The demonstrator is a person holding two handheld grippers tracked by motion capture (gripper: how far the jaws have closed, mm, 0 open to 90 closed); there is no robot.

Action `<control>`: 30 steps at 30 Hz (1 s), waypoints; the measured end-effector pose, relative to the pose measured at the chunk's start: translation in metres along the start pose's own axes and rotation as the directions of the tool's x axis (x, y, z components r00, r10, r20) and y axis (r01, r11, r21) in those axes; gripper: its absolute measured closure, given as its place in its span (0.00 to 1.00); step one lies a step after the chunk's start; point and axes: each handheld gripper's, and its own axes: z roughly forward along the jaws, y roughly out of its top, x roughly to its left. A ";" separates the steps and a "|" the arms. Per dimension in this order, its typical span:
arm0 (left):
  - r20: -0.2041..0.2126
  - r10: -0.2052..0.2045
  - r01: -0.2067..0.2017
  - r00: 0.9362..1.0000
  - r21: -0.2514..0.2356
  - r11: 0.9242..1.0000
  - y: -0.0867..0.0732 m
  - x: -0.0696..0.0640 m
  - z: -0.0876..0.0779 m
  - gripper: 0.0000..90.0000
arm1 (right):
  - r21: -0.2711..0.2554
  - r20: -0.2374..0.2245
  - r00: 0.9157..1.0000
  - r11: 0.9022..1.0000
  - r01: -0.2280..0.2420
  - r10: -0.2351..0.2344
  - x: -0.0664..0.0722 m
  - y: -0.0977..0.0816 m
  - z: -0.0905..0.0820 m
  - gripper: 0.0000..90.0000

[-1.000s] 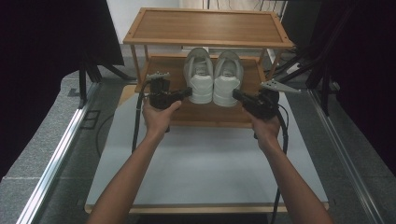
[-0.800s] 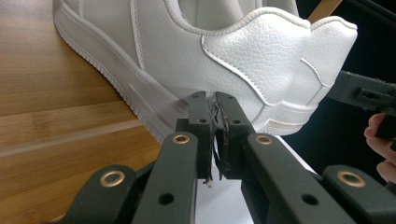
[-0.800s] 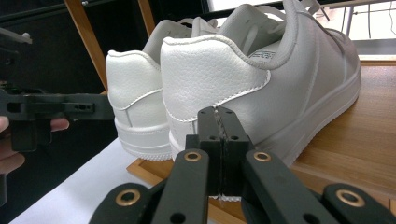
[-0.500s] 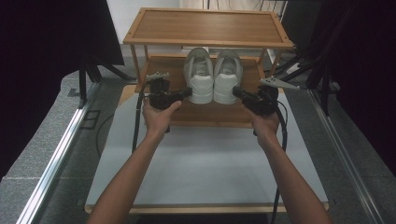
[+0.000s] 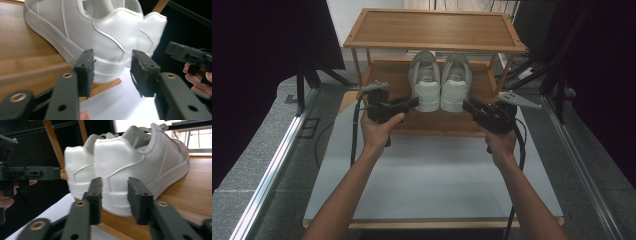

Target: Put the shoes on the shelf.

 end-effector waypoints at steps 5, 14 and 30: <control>-0.003 0.021 -0.021 1.000 -0.033 0.999 -0.023 -0.003 -0.018 0.52 | -0.002 -0.025 0.999 0.999 0.039 -0.039 0.004 -0.015 -0.019 0.58; -0.018 0.067 -0.067 0.998 -0.008 0.998 -0.078 -0.005 -0.045 0.47 | 0.011 -0.027 0.999 0.999 0.036 -0.036 -0.007 -0.065 -0.057 0.52; -0.102 -0.024 0.035 0.994 0.102 0.994 -0.153 0.027 -0.066 0.44 | 0.056 0.029 0.999 0.997 -0.048 0.047 -0.035 -0.135 -0.079 0.51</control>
